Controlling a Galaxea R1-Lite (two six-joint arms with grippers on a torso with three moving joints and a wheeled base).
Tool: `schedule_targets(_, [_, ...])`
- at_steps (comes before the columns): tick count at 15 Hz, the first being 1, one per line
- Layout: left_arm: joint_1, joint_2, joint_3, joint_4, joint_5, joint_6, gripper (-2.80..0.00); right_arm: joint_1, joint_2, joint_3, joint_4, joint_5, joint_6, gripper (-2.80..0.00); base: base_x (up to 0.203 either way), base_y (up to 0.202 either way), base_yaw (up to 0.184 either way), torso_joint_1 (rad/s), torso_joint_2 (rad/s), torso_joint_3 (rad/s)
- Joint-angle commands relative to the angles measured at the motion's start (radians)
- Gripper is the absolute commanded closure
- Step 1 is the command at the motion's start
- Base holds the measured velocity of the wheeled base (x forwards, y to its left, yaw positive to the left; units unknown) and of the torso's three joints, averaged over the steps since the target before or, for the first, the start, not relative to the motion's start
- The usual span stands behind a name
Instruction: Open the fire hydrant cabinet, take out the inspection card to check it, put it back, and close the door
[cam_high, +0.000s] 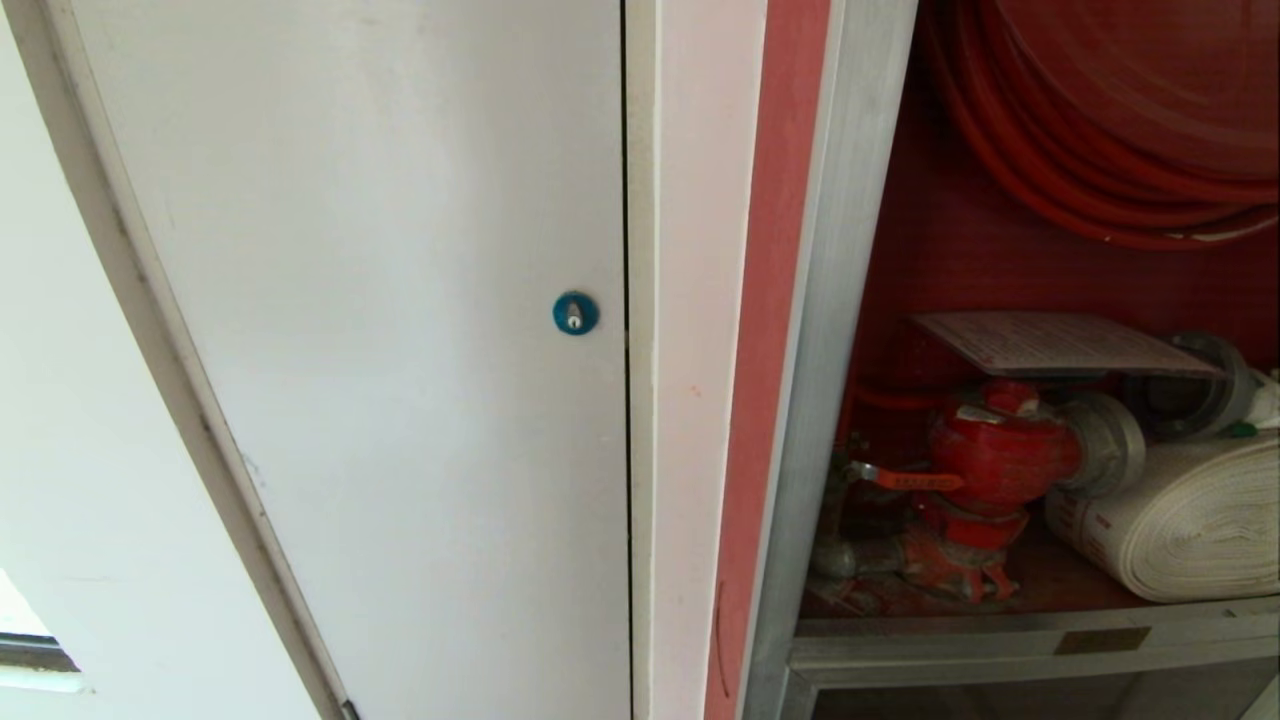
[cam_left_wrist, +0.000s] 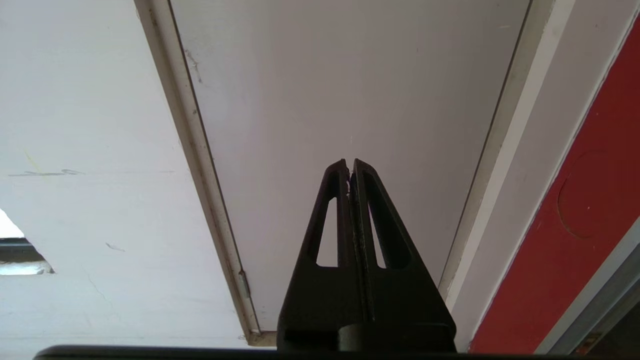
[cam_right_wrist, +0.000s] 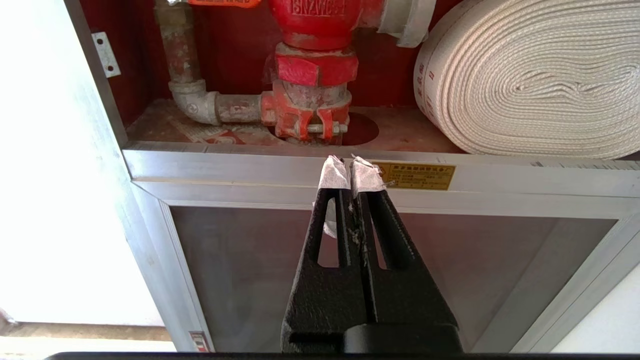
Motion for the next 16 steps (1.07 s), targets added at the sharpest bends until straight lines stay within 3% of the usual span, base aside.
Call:
schedule_targets(1, [0.0,0.001,0.0,0.0,-0.001,0.0,0.0,0.001,0.001,0.0,0.0,0.0,-0.001,0.0,0.0,0.0,0.0,0.0,0.0,0.0])
schedule_targets(16, [0.0,0.001,0.0,0.0,-0.001,0.0,0.0,0.001,0.001,0.0,0.0,0.0,-0.001,0.0,0.0,0.0,0.0,0.0,0.0,0.0])
